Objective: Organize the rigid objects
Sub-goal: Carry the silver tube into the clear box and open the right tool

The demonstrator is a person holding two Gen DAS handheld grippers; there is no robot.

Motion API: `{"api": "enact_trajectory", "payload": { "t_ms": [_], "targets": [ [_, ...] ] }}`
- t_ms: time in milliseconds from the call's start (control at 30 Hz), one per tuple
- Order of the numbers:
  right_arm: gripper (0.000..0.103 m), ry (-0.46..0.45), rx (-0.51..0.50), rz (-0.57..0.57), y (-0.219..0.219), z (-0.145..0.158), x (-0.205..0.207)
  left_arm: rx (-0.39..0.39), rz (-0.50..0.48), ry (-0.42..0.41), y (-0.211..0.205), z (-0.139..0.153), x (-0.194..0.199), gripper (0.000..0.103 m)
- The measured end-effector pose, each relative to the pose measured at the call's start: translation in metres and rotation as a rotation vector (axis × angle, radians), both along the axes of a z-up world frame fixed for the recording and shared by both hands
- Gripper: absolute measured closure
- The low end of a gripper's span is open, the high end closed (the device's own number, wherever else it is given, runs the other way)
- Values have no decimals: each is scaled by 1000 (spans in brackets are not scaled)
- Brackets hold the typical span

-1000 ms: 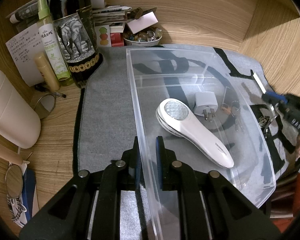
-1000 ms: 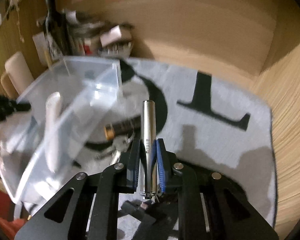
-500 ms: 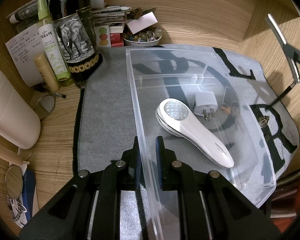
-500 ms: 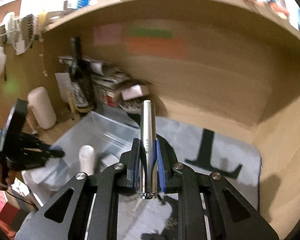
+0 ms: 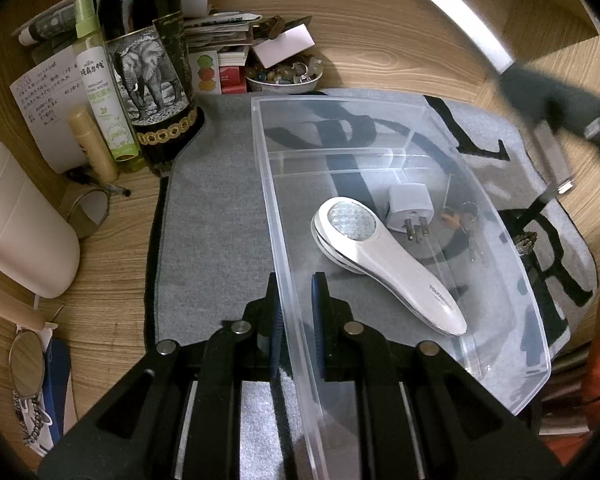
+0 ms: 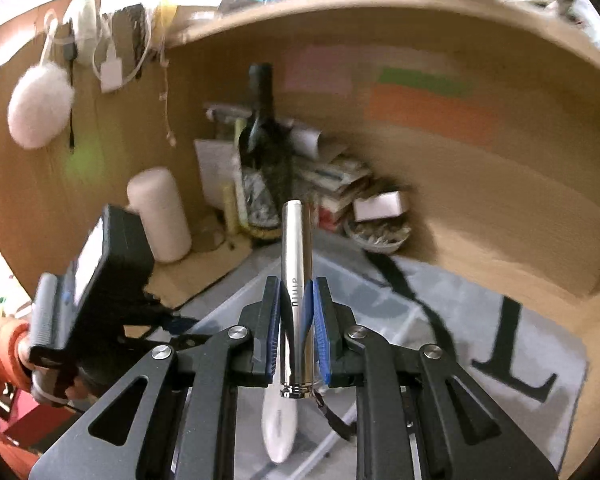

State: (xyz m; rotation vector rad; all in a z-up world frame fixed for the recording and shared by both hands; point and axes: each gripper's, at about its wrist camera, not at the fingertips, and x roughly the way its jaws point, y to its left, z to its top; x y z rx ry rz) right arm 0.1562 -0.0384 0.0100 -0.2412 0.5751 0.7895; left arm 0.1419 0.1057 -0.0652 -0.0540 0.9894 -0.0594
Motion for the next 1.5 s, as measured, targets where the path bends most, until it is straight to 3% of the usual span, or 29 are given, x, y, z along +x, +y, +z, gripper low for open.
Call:
{"api": "enact_trajectory", "payload": {
  "t_ms": [333, 467, 667, 1100, 1267, 1400, 1467, 1500],
  "targets": [
    [89, 162, -157, -13, 25, -68, 30, -3, -1, -4, -4, 0, 1, 91],
    [89, 186, -201, -25, 25, -79, 37, -3, -1, -3, -3, -1, 0, 91],
    [88, 215, -247, -28, 24, -92, 43, 4, 0, -6, -4, -1, 0, 91],
    [87, 233, -231, -24, 20, -89, 42, 16, -1, -10, -6, -3, -1, 91],
    [69, 210, -209, -27, 14, -78, 34, 14, 0, -9, -5, -3, -2, 91],
    [62, 172, -181, -30, 4, -63, 27, 16, 1, -8, -5, -3, -2, 91],
    [49, 149, -163, -39, -3, -54, 23, 16, 1, -8, -5, -3, -2, 91],
    [47, 134, -155, -47, -6, -50, 22, 16, 1, -8, -5, -3, -2, 91]
  ]
}}
